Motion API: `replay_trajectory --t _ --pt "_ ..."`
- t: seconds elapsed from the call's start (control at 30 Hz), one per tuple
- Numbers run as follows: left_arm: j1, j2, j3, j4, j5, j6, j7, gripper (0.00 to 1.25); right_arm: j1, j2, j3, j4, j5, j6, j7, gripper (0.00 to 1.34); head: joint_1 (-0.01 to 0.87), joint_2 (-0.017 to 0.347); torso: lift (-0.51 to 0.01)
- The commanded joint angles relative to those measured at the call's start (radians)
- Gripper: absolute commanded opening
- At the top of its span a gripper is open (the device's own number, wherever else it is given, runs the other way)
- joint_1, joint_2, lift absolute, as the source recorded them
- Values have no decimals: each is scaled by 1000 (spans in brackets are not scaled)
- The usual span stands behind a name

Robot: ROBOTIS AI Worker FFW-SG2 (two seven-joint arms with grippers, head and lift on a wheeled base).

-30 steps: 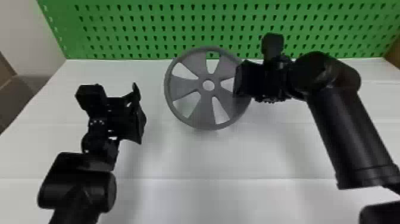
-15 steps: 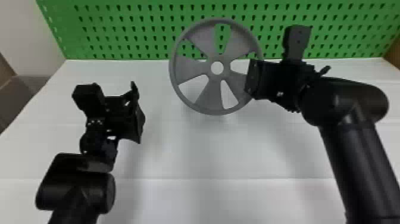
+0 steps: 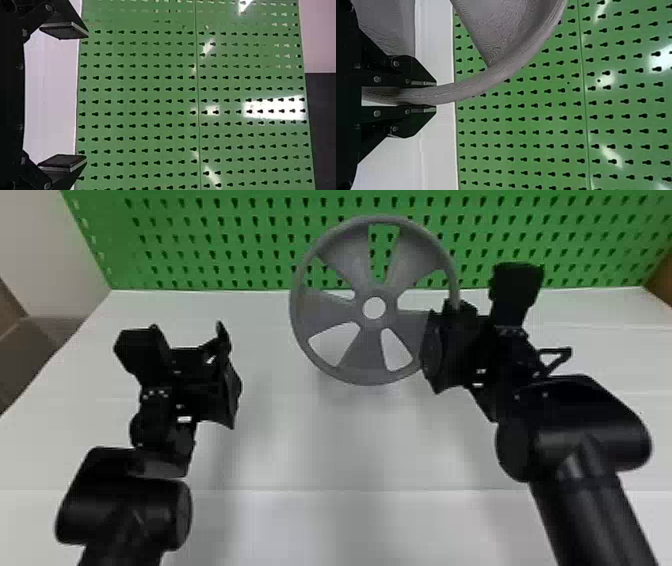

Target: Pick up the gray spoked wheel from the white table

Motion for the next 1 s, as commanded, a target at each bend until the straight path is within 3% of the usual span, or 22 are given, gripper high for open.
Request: replay_trajectory --t 0.0,0.17,0.3,0.43,0.63,0.97 --pt "-1 0 -4 -2 0 -2 0 1075 64 -2 -4 -5 55 -127 16 91 773 66 -81" --pt "5 -1 -6 -3 0 -5 0 1074 112 -2 -6 5 81 -236 16 89 773 66 -81" --pt "9 -1 -6 -3 0 -10 0 1075 140 9 -6 74 75 -413 16 89 773 66 -81" --pt "16 0 -4 -3 -5 -20 0 1074 163 26 -18 88 92 -468 16 91 773 66 -81" --pt "28 0 -3 -3 -4 -33 -1 1075 186 28 -10 136 86 -583 16 89 773 66 -81" --pt "32 0 -1 -3 32 -37 -1 1075 190 20 -12 143 75 -591 16 89 773 66 -81"
